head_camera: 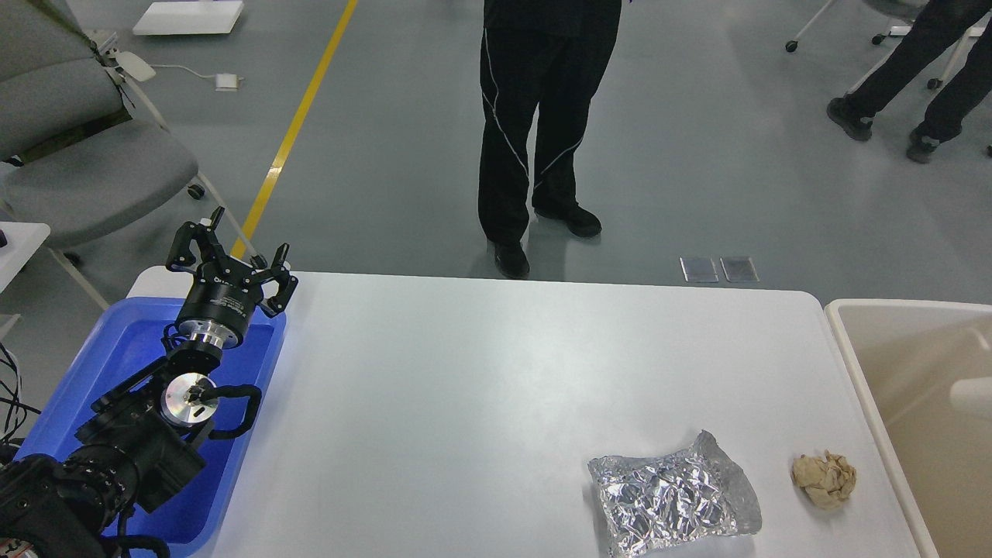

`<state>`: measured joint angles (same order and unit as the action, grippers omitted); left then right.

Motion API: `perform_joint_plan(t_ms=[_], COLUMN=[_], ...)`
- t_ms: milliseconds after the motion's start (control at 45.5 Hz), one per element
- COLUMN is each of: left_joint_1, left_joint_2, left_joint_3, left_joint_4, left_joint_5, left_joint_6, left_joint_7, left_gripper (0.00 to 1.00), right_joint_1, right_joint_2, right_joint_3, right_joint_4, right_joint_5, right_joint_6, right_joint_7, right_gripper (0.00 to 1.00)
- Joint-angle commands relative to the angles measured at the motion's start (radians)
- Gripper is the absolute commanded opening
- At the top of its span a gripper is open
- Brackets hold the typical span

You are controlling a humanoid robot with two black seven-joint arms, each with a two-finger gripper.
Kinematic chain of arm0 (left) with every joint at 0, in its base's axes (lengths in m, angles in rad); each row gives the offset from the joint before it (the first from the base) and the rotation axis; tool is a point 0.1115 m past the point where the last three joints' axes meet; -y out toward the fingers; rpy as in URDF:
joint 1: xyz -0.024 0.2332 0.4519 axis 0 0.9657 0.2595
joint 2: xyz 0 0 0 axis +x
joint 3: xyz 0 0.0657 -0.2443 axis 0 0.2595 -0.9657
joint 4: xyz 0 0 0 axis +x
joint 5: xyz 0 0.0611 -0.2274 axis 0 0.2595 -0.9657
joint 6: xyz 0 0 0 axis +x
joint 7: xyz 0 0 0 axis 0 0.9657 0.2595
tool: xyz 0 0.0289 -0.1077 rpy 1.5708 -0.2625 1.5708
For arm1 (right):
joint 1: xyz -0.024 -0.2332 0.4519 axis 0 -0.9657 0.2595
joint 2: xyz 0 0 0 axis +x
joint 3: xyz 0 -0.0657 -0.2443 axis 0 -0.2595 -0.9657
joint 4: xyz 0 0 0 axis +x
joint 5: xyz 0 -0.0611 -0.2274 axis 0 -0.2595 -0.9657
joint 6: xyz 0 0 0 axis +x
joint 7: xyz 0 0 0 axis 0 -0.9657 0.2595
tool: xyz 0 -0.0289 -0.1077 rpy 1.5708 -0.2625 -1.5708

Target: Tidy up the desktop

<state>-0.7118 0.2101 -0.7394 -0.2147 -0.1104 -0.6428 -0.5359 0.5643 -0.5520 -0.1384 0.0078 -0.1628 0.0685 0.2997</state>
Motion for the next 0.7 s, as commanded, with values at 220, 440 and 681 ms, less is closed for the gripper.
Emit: perform_joint_plan(t_ms=[220,440,681], left_joint_1=[0.0,0.002,0.002], left_joint_2=[0.0,0.0,0.0], left_joint_3=[0.0,0.0,0.0], left_joint_4=[0.0,0.0,0.0], left_joint_5=[0.0,0.0,0.0], left_joint_6=[0.0,-0.001,-0.001], left_joint_7=[-0.001,0.001,0.001], left_gripper=[1.0,1.0,1.0], right_joint_1=[-0.054,-0.054,-0.04], right_joint_2=[0.081,0.083,0.075], right_joint_3=[0.056,0.059,0.134], right_joint_4=[-0.054,-0.054,-0.057], right_joint_5=[0.017,0.019,0.023], right_joint_6=[-0.095,-0.113,-0.113], right_joint_7=[-0.016,-0.016,-0.014], right_gripper=[0.0,0.0,1.0])
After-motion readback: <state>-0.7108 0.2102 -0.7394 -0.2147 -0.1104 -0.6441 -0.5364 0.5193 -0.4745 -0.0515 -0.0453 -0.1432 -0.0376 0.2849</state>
